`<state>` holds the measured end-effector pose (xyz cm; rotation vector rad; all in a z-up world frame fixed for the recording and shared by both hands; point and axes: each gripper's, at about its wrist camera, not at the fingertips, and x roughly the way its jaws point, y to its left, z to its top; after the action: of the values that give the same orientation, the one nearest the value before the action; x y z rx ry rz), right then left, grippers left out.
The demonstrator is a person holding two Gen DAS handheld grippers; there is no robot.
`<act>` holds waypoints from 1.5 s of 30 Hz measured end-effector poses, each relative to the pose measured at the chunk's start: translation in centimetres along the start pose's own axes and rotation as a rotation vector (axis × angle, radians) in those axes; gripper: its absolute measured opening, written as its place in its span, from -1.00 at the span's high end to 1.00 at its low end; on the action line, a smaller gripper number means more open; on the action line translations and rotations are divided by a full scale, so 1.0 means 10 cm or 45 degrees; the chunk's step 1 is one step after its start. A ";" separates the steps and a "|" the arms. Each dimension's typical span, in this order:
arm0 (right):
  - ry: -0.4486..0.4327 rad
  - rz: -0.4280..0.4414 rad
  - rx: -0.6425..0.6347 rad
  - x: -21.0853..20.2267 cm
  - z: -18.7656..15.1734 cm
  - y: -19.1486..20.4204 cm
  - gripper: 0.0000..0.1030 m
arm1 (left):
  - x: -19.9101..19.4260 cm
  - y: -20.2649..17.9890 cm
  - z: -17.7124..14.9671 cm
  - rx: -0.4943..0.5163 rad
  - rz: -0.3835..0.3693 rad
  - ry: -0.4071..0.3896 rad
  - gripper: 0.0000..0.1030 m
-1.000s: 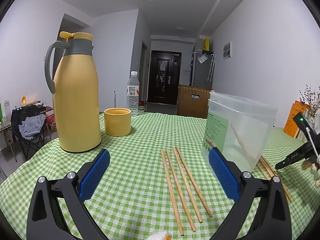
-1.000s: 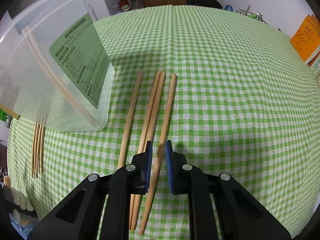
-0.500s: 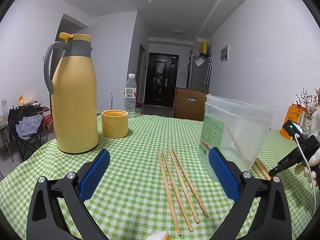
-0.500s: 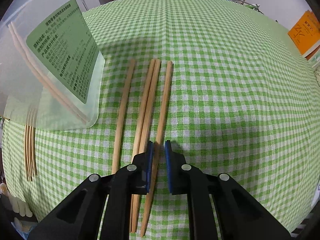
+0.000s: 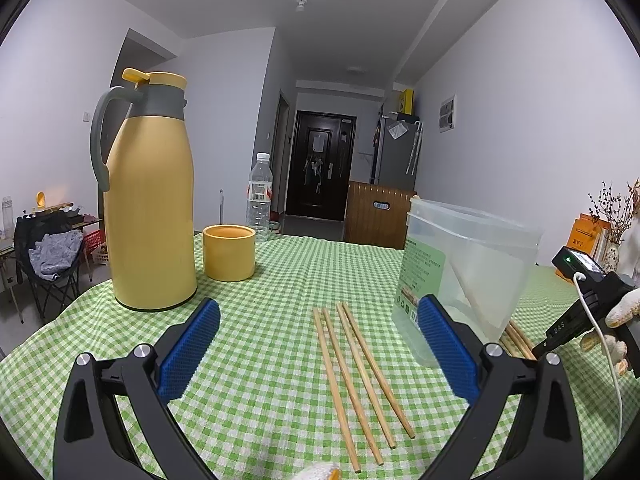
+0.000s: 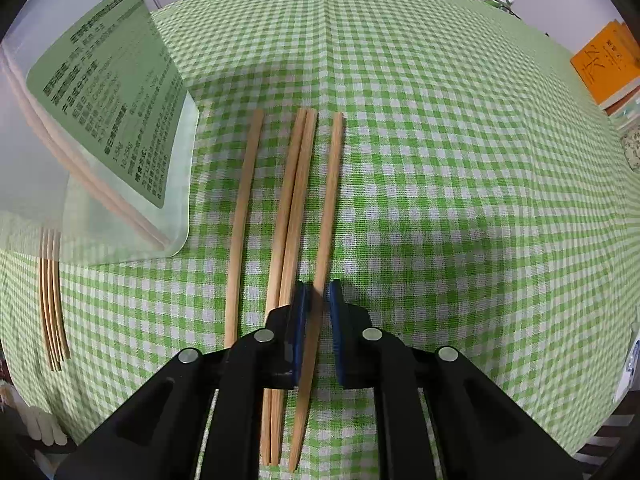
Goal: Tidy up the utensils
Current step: 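Lower the right tool and close it on a bamboo chopstick, then lift the chopstick upright with the right tool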
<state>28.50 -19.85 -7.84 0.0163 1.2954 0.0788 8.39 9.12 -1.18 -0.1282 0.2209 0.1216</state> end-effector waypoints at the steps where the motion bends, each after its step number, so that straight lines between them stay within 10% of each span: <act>1: 0.001 0.004 0.008 -0.01 0.00 -0.01 0.85 | 0.00 0.00 0.00 -0.001 0.000 -0.001 -0.86; 17: -0.109 0.066 0.057 -0.25 -0.03 -0.26 0.88 | 0.00 0.01 0.01 -0.008 0.005 -0.001 -0.86; 36: -1.030 0.184 -0.062 -1.16 -0.88 -0.38 0.88 | 0.08 0.00 0.00 0.000 0.033 0.032 -0.86; 45: -1.194 0.096 -0.098 -1.08 -1.06 -0.34 0.88 | 0.11 -0.01 -0.01 0.009 0.049 0.044 -0.86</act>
<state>15.54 -24.35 -0.54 0.0314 0.3536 0.1619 9.41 9.14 -1.48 -0.1187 0.2585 0.1569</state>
